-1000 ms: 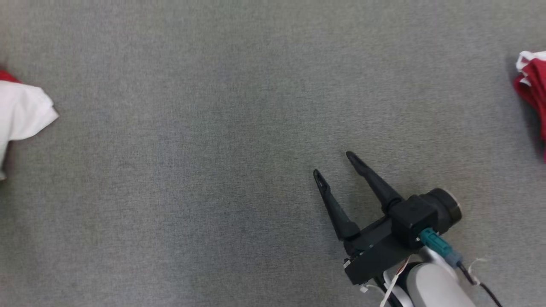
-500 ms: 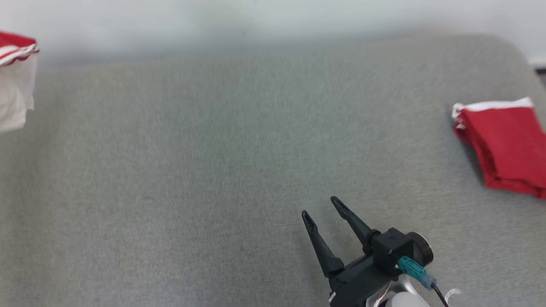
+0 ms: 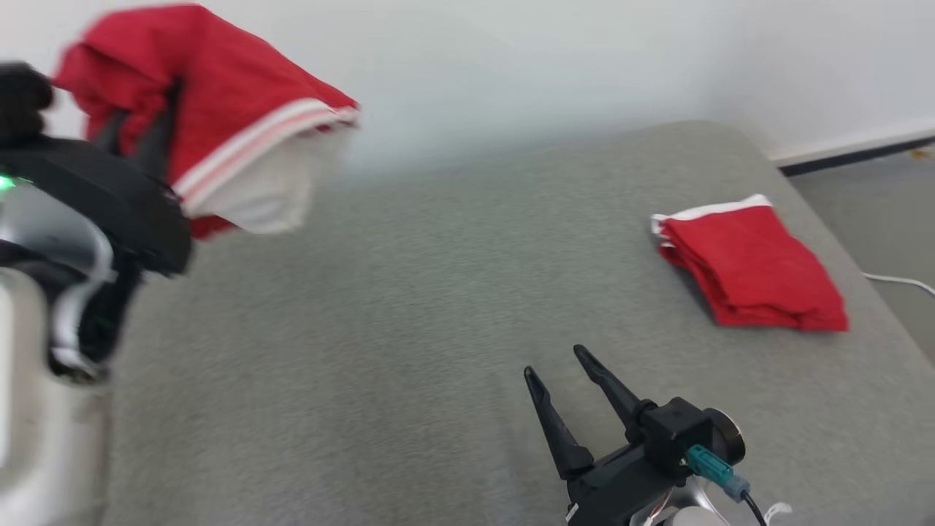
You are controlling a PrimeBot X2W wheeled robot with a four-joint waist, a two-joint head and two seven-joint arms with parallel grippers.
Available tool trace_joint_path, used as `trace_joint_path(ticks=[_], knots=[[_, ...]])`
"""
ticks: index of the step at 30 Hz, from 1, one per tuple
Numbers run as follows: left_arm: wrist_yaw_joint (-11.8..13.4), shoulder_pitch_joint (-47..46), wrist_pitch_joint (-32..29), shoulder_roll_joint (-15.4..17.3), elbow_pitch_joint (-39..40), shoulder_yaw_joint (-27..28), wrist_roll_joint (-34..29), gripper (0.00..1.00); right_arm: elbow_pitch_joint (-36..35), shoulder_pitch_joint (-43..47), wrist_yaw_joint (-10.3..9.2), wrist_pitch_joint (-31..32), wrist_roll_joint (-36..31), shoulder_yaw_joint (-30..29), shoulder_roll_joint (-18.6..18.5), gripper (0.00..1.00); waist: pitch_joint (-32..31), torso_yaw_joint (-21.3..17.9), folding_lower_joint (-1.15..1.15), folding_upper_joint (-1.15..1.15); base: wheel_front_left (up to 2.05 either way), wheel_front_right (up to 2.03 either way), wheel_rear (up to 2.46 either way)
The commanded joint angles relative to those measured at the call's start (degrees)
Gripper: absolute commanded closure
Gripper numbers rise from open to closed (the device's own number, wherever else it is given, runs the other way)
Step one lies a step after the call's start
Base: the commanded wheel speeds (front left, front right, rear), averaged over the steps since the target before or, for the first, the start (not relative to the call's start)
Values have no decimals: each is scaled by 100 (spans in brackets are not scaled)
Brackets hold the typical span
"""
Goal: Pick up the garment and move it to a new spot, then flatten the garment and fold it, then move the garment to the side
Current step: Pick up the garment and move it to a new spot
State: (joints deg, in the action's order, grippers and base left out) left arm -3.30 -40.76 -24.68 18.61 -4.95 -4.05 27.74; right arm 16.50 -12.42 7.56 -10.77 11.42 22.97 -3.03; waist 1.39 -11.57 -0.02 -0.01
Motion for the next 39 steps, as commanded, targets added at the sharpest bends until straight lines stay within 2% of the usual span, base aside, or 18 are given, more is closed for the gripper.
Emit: trace_joint_path(ticks=[1, 7, 11, 16, 17, 18, 24, 30, 34, 39], knots=[[5, 196, 53, -145, 92, -101, 3, 100, -30, 4, -17, 1, -48, -57, 6, 0, 98, -639, 2, 1, 0, 0, 0], [-16, 882, 275, -484, -23, -518, -57, 100, -139, 10, -17, 21, -119, -209, 13, 0, 408, -1159, 2, 1, 0, 0, 0], [-26, 1241, 538, -653, -594, -662, -71, 100, -164, 51, -17, 0, -135, -286, 17, 0, 562, -1387, 2, 1, 0, 0, 0], [-20, 1418, 849, -792, -1346, -797, -159, 100, -178, 99, -17, -22, -139, -358, 19, 0, 623, -1478, 2, 1, 0, 0, 0], [-23, 1439, 958, -802, -1532, -817, -205, 78, -182, 112, -17, -26, -139, -367, 21, 0, 625, -1483, 2, 1, 0, 0, 0], [-29, 1455, 1069, -825, -1674, -848, -240, 0, -184, 129, -17, -29, -138, -381, 21, 0, 625, -1478, 2, 1, 0, 0, 0], [54, 1625, 2231, -1149, -2113, -707, -134, 0, -184, 266, -17, -44, -194, -682, 16, 0, 448, -1186, 2, 1, 0, 0, 0], [34, 2142, 3556, -1327, -1859, -386, 72, 0, -276, 488, -17, 9, -265, -1084, 13, 0, 157, -760, 2, 1, 0, 0, 0], [58, 2687, 3917, -1232, -1482, -159, -12, 0, -345, 605, -17, 51, -319, -1252, 14, 0, -22, -482, 2, 1, 0, 0, 0], [187, 3371, 3985, -1130, -874, 203, -394, 0, -368, 736, -17, 86, -360, -1472, 13, 0, -186, -130, 2, 1, 0, 0, 0]])
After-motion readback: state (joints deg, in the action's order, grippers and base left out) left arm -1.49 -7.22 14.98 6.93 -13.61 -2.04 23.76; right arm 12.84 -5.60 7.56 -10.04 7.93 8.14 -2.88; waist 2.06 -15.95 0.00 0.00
